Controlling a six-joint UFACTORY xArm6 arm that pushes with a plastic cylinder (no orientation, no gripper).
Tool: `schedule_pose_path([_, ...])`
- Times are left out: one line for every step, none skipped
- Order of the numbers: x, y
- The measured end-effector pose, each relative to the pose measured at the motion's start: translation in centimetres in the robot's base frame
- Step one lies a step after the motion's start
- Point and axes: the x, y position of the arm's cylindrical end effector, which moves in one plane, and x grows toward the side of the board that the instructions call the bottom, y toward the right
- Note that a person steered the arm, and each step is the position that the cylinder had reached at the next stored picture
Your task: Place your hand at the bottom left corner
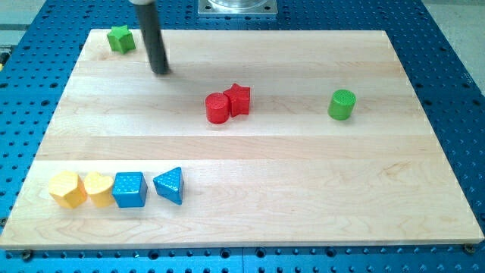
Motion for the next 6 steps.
schedule_pose_path([1.0,0.3])
schedule_pose_path([2.8,0.3])
schedule_pose_path([10.4,-0.9])
schedule_pose_path([14.7,-3.8])
schedule_pose_path([14.9,-13.7])
schedule_pose_path([17.9,-18.2])
